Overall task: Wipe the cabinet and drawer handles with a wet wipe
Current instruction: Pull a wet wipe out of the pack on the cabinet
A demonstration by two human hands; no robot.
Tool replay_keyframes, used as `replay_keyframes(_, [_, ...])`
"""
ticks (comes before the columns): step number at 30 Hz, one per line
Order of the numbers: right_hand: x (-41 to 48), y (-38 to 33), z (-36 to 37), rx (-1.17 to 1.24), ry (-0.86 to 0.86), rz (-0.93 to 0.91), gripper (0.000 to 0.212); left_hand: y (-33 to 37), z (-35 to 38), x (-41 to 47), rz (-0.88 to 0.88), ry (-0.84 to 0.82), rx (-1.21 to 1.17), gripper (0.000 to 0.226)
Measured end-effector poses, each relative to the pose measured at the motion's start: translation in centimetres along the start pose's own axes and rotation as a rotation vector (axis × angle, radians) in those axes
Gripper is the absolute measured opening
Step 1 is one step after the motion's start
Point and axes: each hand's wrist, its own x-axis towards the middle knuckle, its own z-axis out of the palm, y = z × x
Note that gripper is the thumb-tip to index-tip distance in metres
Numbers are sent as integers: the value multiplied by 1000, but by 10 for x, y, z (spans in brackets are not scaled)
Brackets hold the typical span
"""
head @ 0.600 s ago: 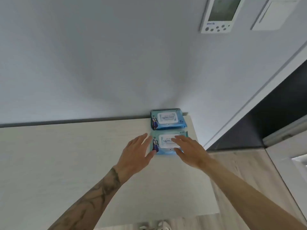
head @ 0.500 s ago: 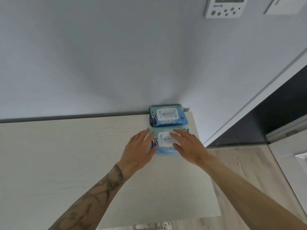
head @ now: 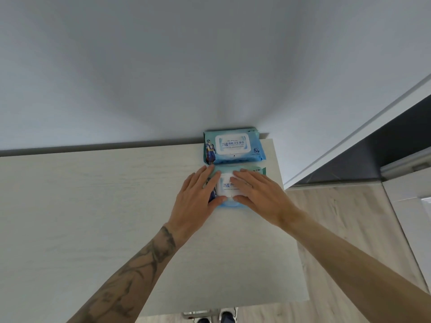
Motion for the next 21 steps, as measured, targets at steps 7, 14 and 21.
replay_keyframes(7, [1,-3,-9,-37,70,-49,37,1,2,1,-12,28,-72,79])
replay_keyframes(14, [29,9,-25,369,122,342,34,7,0,3,-100,50,-236,93])
replay_keyframes(21, [38,6,-13,305,235,539,44,-5,8,12,6,16,-121,94])
